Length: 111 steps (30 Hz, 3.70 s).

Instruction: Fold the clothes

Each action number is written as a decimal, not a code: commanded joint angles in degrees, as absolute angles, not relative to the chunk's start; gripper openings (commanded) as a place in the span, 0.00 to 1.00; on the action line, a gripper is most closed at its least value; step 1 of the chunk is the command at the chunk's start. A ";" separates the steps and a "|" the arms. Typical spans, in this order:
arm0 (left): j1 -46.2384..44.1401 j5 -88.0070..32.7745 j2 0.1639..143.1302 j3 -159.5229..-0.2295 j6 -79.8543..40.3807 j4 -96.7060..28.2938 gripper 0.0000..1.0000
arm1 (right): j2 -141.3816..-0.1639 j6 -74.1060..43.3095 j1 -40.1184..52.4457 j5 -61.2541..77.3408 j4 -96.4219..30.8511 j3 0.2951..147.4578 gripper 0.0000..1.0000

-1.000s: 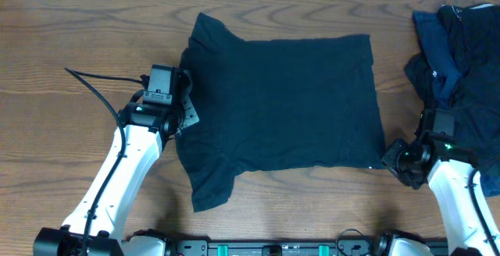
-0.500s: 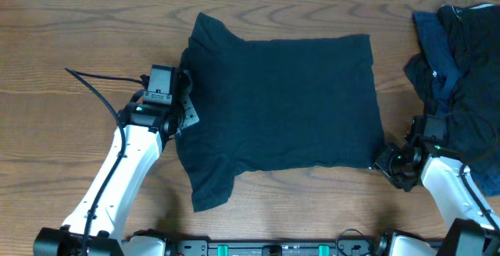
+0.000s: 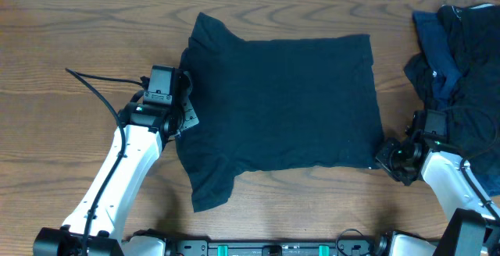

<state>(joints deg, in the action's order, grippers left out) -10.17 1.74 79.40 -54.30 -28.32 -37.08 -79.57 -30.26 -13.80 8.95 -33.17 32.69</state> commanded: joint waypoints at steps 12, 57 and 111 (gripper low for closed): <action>-9.91 2.44 79.37 -54.61 -24.71 -44.77 0.61 | -81.78 -30.11 -14.24 8.43 -32.91 31.05 0.01; -19.11 -13.78 79.42 -33.65 -36.75 -46.11 0.68 | -81.78 -30.11 -14.24 8.64 -32.53 31.05 0.01; -19.05 -12.95 71.55 -45.45 -33.04 -69.25 0.06 | -69.10 -28.18 -14.46 4.73 -53.78 42.50 0.01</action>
